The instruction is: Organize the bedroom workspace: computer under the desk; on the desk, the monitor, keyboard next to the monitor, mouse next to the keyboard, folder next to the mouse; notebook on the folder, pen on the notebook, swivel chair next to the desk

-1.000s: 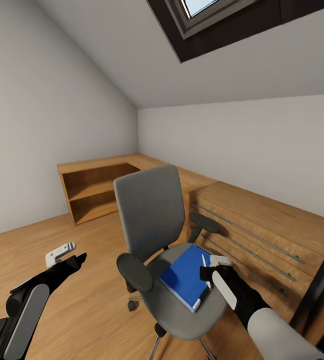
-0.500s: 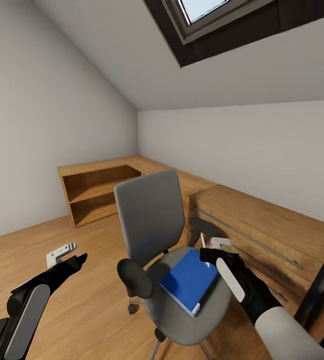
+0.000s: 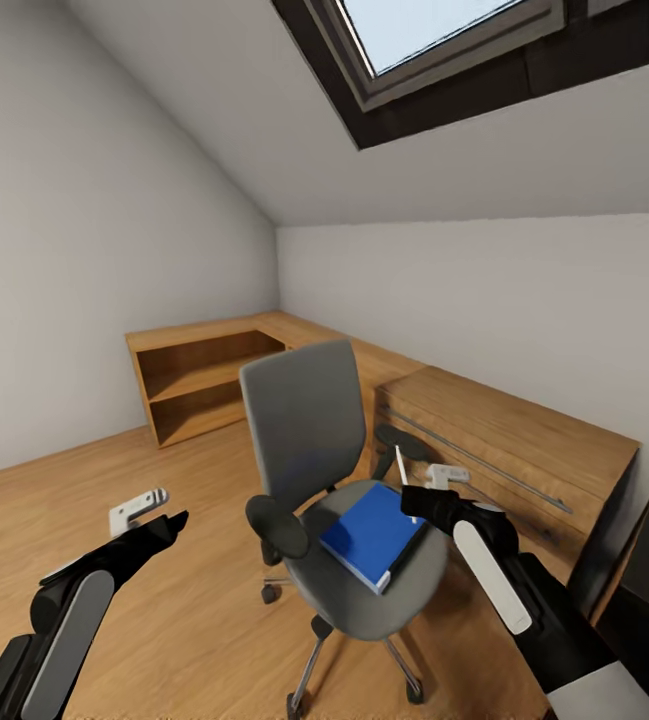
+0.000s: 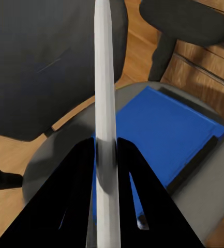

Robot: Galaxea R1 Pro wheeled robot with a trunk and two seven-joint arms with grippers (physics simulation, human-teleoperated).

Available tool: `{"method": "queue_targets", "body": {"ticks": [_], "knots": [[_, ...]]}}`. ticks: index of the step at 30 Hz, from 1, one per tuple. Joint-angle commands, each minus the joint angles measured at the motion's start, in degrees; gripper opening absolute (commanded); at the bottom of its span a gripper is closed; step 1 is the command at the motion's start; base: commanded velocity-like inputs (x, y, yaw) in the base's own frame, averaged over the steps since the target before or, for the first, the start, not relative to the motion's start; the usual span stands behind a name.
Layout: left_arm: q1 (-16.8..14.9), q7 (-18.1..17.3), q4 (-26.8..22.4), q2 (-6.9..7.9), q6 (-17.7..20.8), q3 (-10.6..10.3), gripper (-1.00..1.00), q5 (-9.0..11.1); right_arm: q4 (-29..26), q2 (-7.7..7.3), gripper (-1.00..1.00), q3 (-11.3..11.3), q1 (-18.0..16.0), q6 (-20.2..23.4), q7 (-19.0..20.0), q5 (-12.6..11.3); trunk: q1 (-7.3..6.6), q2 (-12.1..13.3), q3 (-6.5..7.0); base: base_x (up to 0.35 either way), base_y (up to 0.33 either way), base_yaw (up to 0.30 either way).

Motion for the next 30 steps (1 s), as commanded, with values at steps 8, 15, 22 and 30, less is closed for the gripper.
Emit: {"method": "queue_targets", "body": {"ticks": [8,15,22,30], "knots": [[0.0,0.5,0.1,0.01,0.2,-2.3,1.00,0.5,-0.4,-1.86,-1.00,-0.3,0.1,0.0,-0.5,-0.9,-1.79,3.2,1.38,-0.043,0.000,0.000],[0.0,0.5,0.0,0.01,0.2,-2.8,1.00,0.3,-0.9,-2.99,-1.00,-0.6,0.1,0.1,-0.5,-3.1,-3.33,6.0,2.63,-0.002,0.000,0.000],[1.2,0.6,-0.1,0.01,0.1,-5.9,1.00,0.2,-3.0,-3.16,-1.00,-0.6,0.1,0.1,-0.6,-3.8,-4.86,8.8,3.87,0.000,0.000,0.000],[1.5,0.6,-0.5,0.10,0.1,-6.3,1.00,0.1,-4.0,-4.42,-1.00,-2.1,0.6,0.2,-0.5,-3.9,-6.62,12.0,5.29,0.000,0.000,-0.043]]}}
